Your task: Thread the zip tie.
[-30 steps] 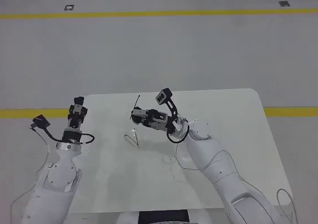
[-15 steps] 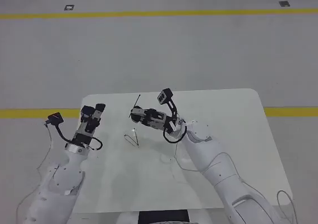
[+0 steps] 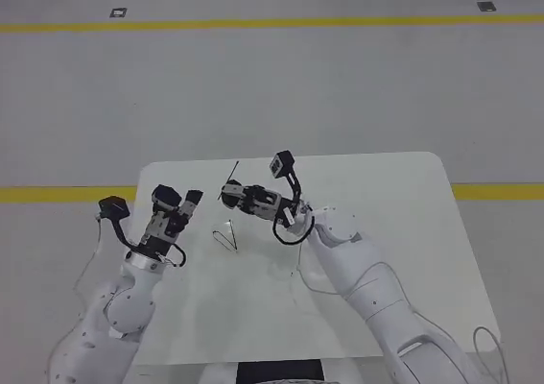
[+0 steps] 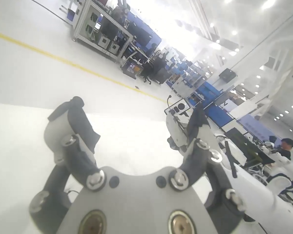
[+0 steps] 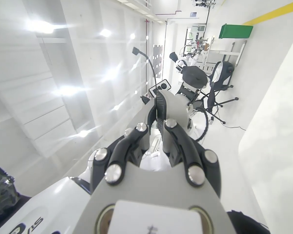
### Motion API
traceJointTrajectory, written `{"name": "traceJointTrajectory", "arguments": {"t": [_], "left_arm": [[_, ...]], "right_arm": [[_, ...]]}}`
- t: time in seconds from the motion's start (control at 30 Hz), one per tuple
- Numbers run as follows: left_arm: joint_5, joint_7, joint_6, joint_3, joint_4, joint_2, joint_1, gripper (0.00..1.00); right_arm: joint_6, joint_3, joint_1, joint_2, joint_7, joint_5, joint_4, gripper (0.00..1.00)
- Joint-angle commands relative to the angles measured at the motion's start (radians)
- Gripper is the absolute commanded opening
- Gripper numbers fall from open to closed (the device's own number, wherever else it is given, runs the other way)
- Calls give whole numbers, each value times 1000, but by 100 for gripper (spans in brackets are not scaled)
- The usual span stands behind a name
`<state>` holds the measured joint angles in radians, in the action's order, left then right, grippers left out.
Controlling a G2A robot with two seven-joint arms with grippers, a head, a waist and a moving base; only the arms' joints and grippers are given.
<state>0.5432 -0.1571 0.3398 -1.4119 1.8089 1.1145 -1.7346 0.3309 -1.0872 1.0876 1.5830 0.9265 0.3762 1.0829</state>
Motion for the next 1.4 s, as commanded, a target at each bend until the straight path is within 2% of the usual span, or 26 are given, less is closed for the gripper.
{"name": "traceJointTrajectory", "arguments": {"t": [0.0, 0.1, 0.27, 0.5, 0.77, 0.93, 1.17, 1.37], "left_arm": [[-15, 28, 0, 8, 1, -2, -1, 100], [-18, 60, 0, 8, 4, -7, -6, 100], [18, 24, 0, -4, -19, -14, -3, 100], [18, 24, 0, -4, -19, -14, -3, 100], [39, 37, 0, -2, -38, -14, 1, 100], [114, -1, 0, -7, -55, -18, -2, 100], [248, -100, 0, 9, -86, -22, 2, 100], [272, -134, 0, 24, -101, -24, 6, 100]], "right_arm": [[-3, 2, 5, -4, -26, -29, 10, 0], [-6, 2, 10, -9, -51, -54, 17, 0], [-5, -1, 9, -14, -89, -93, 15, 0], [-5, -1, 9, -14, -89, -93, 15, 0], [-34, 7, 31, -23, -154, -149, 45, 0], [-47, 6, 39, -32, -183, -185, 62, 0], [-64, -1, 48, -43, -205, -212, 85, 0], [-69, -24, 68, -58, -205, -231, 116, 0]]}}
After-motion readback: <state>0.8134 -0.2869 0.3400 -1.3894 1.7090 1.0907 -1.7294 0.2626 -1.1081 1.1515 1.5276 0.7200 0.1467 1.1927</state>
